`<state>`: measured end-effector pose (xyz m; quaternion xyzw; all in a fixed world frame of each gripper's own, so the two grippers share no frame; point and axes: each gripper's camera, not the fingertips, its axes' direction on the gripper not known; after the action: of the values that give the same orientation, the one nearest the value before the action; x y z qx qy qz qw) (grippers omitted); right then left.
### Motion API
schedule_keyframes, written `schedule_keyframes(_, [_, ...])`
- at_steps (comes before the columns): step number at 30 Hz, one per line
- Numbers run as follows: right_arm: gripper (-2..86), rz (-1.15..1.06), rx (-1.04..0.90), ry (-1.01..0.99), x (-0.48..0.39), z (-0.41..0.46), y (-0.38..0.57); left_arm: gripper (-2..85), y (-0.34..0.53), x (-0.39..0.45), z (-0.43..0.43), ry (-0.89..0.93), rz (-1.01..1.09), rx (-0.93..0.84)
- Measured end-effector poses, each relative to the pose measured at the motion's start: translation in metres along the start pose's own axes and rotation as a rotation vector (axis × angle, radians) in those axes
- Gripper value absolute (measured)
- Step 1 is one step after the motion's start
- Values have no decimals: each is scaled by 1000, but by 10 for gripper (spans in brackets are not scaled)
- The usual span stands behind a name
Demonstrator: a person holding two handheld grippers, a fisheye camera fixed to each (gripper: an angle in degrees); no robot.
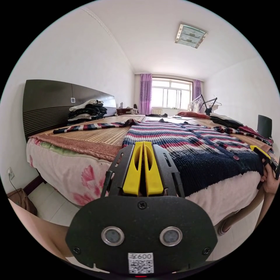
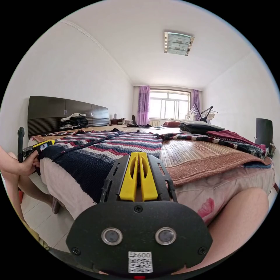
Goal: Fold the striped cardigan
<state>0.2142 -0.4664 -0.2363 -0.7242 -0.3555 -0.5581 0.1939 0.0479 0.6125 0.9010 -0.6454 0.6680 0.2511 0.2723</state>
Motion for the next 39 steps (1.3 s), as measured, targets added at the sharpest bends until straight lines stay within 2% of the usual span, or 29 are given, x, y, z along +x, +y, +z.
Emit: schedule_keyframes(39, [-8,9,-9,-4,4,1,-1,9,-1,3,0,6,-5,9])
